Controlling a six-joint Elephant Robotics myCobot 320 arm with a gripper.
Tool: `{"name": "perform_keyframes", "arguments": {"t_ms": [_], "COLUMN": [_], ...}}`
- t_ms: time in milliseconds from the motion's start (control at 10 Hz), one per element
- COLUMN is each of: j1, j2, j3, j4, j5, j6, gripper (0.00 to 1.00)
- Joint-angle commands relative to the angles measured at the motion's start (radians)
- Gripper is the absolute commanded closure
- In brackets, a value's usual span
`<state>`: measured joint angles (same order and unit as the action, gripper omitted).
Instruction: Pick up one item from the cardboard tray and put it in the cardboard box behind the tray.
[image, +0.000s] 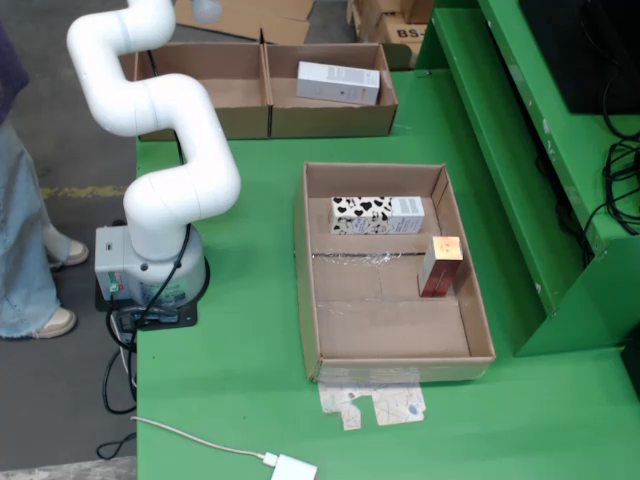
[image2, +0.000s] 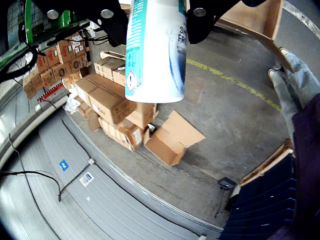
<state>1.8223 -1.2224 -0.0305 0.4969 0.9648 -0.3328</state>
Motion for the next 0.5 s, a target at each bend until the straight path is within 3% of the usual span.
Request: {"name": "perform_keyframes", "arguments": {"t_ms": [0, 400], "j1": [-0.023, -0.044], "j2": [0.089, 0.167], "j3": [0.031, 0.031], "j4": [0.015, 0.01], "j5": [-0.012, -0.014], "j6": [-0.009, -0.036], "gripper": [1.0, 1.0]}}
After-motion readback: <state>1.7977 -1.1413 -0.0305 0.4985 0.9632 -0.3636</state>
